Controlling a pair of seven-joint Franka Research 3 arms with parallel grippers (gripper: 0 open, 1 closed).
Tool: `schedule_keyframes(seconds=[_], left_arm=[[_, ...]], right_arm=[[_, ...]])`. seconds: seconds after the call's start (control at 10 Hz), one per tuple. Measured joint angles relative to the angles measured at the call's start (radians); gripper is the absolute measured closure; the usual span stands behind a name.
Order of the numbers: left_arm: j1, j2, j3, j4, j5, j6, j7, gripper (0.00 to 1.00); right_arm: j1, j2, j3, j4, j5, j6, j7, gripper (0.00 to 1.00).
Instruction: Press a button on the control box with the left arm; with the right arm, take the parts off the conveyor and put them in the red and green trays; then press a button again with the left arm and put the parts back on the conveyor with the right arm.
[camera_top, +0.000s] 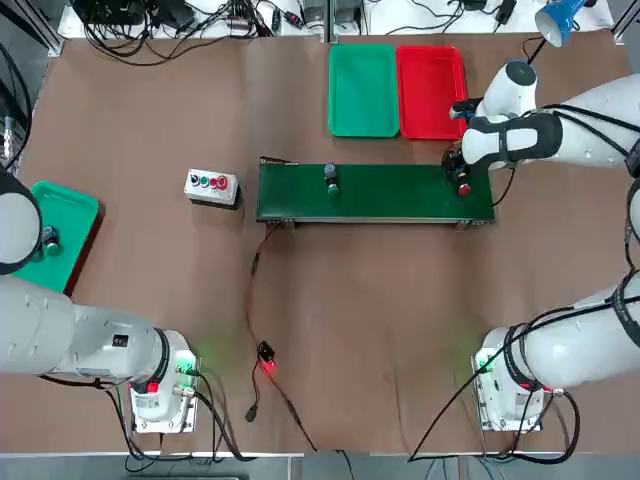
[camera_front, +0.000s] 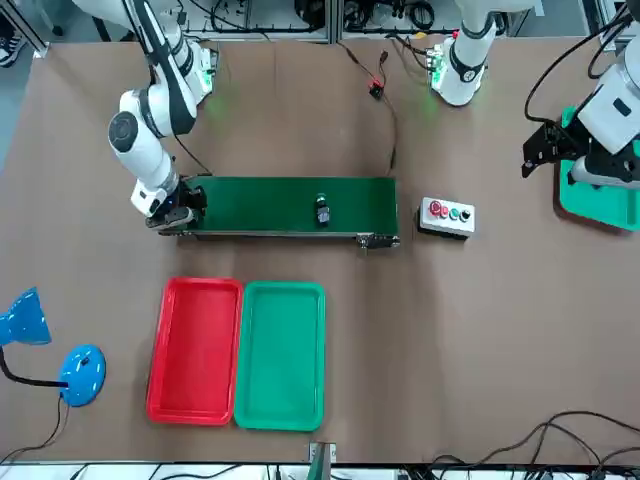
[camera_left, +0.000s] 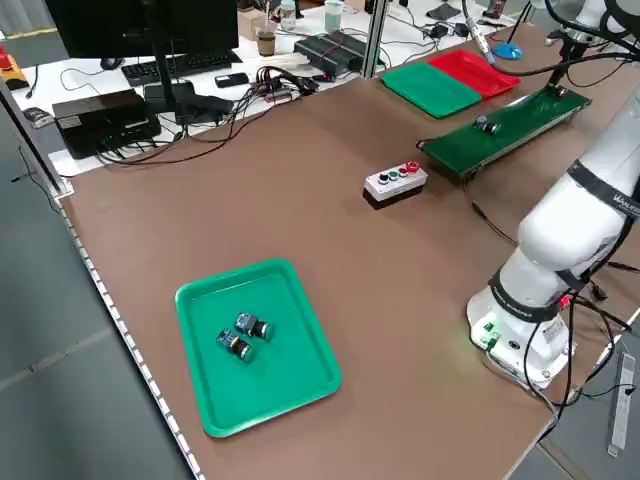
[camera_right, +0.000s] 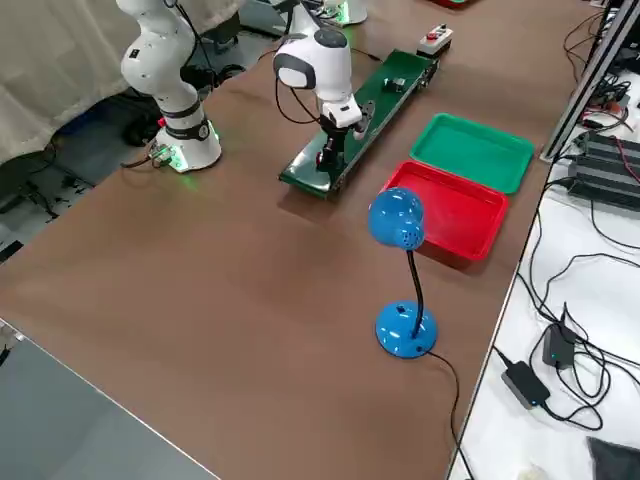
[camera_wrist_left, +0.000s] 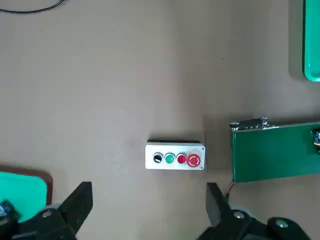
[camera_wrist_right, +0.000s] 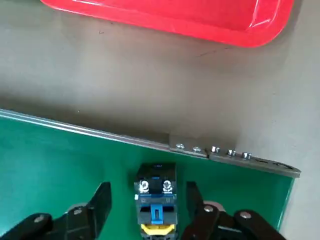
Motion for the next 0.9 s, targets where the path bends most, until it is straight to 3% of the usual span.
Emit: schedule_keyframes(seconds=[0.2,0.3,0.6,0.9], left_arm=[[0.01,0.0,0.005,0.0,0.0,-0.001,0.0,0.0],[0.012,0.001,0.006,0.0,0.0,-0.001,0.0,0.0],[0.012,0.001,0.005,0.0,0.0,-0.002,0.0,0.0],[0.011,0.001,0.001,0.0,0.0,-0.002,0.0,0.0]], right_arm=[[0.0,0.0,0.0,0.0,0.0,0.0,0.0,0.5],[0.0,0.0,0.0,0.0,0.0,0.0,0.0,0.67],[0.029,-0.001,0.0,0.031,0.0,-0.024,-0.001,0.67],[0.026,0.005,-0.007,0.198,0.0,-0.066,0.001,0.67]])
